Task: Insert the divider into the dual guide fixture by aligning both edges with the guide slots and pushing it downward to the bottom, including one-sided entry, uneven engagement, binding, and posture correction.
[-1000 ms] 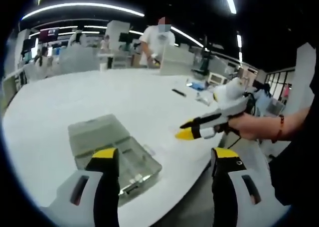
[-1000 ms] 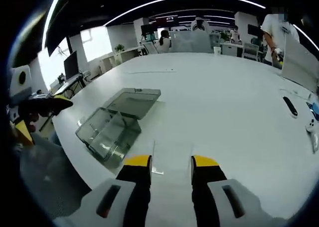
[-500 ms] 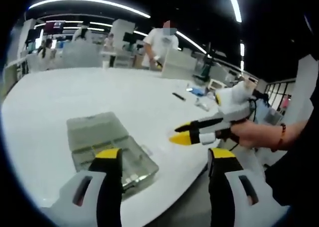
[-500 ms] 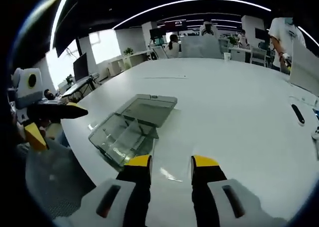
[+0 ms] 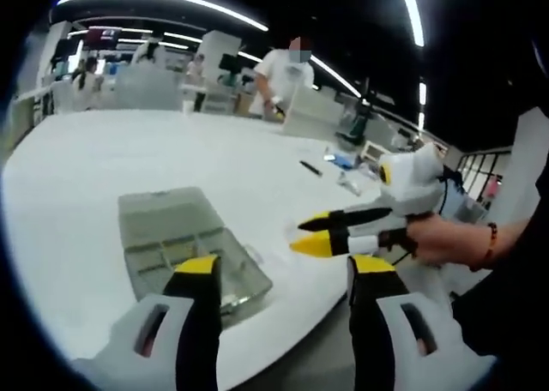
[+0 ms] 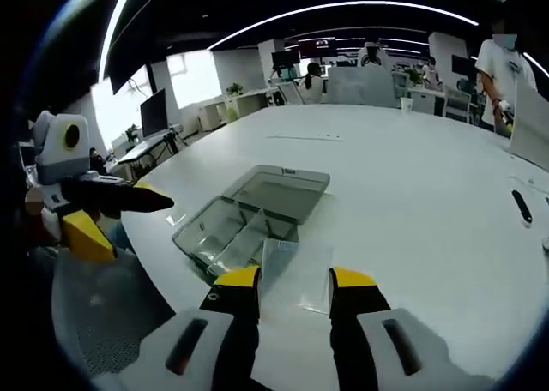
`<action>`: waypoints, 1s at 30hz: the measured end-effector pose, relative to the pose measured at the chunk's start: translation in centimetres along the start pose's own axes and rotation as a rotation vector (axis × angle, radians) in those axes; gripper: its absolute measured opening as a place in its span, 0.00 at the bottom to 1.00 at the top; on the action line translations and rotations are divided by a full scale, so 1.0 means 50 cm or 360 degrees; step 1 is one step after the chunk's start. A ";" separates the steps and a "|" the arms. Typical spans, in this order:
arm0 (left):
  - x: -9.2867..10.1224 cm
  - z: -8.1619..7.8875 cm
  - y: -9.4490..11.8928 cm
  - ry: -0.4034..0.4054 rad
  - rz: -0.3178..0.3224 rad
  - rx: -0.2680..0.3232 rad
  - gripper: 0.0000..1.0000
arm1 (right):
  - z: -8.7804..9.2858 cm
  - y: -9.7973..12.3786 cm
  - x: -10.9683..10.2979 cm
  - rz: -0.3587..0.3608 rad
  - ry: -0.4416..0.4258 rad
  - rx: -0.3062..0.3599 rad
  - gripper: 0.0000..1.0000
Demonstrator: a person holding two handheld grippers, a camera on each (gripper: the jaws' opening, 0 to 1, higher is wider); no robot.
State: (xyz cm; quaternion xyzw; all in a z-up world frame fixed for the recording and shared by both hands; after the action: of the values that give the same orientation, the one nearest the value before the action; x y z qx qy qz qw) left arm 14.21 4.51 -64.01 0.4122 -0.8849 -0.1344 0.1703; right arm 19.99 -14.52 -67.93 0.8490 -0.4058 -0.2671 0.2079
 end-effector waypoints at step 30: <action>-0.012 0.000 0.018 0.0149 0.0025 0.0102 0.26 | -0.023 0.022 -0.110 -0.0153 0.0153 0.0059 0.27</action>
State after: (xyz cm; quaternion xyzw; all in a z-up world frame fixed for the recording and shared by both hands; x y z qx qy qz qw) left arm 13.96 5.56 -63.80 0.4165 -0.8830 -0.0851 0.1991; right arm 17.16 -10.61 -64.83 0.8830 -0.3589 -0.2283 0.1983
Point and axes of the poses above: the point that each gripper's makers call its tool centre point, and the gripper's own axes: y roughly backward along the fingers, x roughly to its right, z roughly out of its underside, the point moved 9 cm from there along y, roughly backward along the fingers, and after that the axes turned 10 degrees about -y, right-handed, at the moved point
